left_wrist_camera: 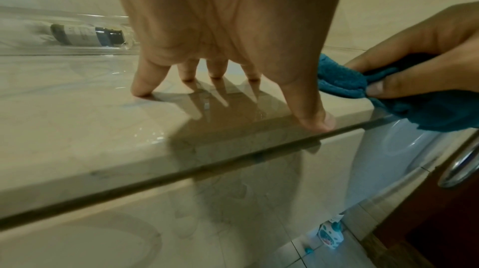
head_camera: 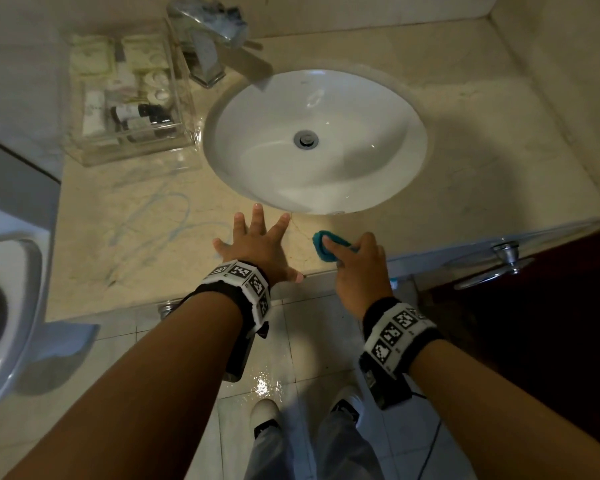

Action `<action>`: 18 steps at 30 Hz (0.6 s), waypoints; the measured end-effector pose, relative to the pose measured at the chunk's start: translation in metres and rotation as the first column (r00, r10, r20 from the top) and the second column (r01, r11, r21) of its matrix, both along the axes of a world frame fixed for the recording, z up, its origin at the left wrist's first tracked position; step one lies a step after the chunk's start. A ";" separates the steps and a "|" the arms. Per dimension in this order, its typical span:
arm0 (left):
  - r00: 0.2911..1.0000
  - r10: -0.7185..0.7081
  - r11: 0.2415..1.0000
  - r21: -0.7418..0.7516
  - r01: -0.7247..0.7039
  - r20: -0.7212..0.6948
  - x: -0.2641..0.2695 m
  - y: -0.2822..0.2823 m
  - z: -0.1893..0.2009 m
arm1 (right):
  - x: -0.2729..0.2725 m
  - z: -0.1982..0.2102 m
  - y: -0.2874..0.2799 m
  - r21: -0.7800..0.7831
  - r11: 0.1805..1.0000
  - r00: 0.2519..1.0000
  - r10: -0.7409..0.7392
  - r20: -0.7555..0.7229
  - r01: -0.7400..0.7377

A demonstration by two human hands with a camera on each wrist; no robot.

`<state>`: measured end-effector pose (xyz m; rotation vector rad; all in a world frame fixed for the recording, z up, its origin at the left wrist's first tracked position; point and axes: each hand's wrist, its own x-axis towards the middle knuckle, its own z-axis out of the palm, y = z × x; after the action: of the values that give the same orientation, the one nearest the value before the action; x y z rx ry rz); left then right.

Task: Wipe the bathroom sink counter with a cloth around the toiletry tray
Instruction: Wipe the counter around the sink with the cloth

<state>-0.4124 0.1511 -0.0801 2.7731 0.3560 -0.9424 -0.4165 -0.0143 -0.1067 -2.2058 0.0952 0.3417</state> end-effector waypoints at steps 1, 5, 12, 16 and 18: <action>1.000 -0.001 1.000 0.000 0.001 -0.003 0.000 0.000 0.001 | 0.002 0.001 -0.003 0.011 1.000 1.000 0.025 0.015 -0.025; 1.000 -0.006 1.000 -0.010 0.006 -0.009 0.000 0.000 0.002 | 0.032 -0.001 -0.040 0.055 0.981 0.982 -0.185 0.024 0.184; 1.000 0.001 1.000 -0.026 -0.001 0.010 -0.001 0.002 -0.001 | 0.041 0.001 -0.050 -0.426 0.891 0.984 -0.106 0.145 0.158; 1.000 -0.005 0.999 -0.054 0.006 0.022 -0.002 0.006 0.002 | 0.021 -0.006 -0.013 -0.391 0.902 0.947 0.270 0.172 -0.186; 0.999 -0.021 0.997 -0.072 0.024 0.049 -0.004 0.014 0.004 | 0.021 -0.004 -0.015 -0.378 0.882 0.921 0.359 0.154 -0.281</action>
<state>-0.4166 0.1654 -0.0756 2.7345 0.2781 -0.8733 -0.3953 -0.0296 -0.1110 -2.6030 -0.3663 0.2741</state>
